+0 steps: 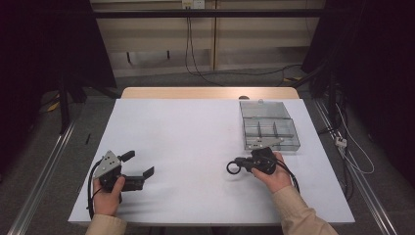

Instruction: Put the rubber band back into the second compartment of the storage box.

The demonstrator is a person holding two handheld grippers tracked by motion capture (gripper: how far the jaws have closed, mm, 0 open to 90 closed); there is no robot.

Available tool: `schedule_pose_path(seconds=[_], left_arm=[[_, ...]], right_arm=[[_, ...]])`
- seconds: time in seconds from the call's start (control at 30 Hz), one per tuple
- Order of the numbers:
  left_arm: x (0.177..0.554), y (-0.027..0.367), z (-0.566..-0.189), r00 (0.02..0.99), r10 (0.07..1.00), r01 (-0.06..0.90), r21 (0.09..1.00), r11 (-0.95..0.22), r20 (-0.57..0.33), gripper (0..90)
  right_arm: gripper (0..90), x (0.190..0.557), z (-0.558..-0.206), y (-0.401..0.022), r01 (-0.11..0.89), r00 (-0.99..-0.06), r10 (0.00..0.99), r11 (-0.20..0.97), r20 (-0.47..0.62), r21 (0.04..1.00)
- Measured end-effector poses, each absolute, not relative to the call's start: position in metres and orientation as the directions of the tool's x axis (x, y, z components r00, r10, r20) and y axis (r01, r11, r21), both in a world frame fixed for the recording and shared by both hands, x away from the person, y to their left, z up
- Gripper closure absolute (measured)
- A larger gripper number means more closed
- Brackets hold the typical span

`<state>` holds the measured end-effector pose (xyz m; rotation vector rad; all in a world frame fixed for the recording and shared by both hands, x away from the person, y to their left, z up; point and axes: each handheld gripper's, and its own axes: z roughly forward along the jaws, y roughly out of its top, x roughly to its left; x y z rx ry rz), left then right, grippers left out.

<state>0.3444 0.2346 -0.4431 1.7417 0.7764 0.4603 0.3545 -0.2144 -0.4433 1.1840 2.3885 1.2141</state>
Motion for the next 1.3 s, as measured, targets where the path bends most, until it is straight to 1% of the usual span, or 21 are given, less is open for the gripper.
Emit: schedule_pose_path(seconds=[1.3], left_arm=[[0.343,0.235,-0.443,0.706,0.703,0.273,0.948,-0.164,-0.082,3.7]], right_arm=[[88.2,0.371,-0.42,-0.242,0.577,-0.629,0.759,0.312,0.167,0.755]])
